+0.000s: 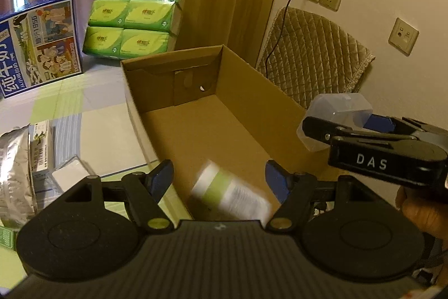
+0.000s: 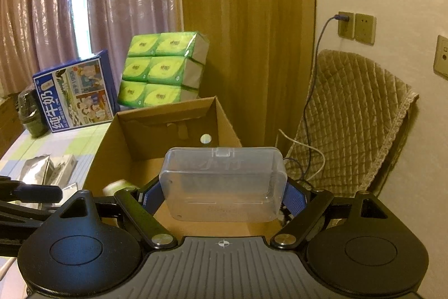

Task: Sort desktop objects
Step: 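Lower the medicine box into the cardboard box and open the left tool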

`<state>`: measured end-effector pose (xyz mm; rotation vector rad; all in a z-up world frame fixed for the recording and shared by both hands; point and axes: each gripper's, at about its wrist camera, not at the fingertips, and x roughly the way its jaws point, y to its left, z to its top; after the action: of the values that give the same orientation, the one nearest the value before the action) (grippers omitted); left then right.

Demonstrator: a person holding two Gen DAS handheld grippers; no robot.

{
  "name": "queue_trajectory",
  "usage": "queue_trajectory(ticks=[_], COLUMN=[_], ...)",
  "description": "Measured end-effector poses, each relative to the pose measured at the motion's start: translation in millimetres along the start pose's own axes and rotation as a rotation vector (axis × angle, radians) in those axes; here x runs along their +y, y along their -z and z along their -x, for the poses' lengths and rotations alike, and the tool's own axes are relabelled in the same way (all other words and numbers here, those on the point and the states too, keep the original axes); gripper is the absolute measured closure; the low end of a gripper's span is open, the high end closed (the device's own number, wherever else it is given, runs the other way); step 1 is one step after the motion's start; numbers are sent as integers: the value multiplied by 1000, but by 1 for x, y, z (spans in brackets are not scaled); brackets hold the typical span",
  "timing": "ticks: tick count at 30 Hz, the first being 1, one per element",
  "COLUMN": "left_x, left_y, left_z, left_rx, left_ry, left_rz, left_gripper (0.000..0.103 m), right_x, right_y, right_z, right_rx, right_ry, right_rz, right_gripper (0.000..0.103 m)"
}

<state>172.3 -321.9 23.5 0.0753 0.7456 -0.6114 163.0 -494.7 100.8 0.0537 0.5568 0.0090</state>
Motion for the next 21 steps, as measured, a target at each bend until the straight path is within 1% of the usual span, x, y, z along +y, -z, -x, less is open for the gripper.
queue_trajectory(ticks=[7, 9, 10, 11, 12, 14, 21], left_x=[14, 19, 21, 24, 25, 31, 50], left_y=[11, 13, 14, 16, 17, 21, 38], left_z=[17, 21, 24, 26, 28, 34, 50], left_rx=[-14, -18, -20, -21, -21, -24, -27], left_ry=[-6, -6, -8, -12, -16, -22, -63], left_rz=[28, 48, 53, 55, 54, 59, 69], left_gripper=[35, 35, 35, 35, 35, 35, 34], right_x=[10, 12, 13, 14, 15, 14, 18], right_y=[2, 1, 0, -1, -1, -1, 8], right_z=[-9, -14, -16, -18, -17, -15, 6], right_rx=[15, 17, 16, 17, 11, 0, -5], right_ry=[-27, -50, -62, -62, -54, -52, -44], right_rz=[0, 1, 5, 12, 13, 3, -23], right_gripper=[20, 20, 18, 13, 11, 10, 8])
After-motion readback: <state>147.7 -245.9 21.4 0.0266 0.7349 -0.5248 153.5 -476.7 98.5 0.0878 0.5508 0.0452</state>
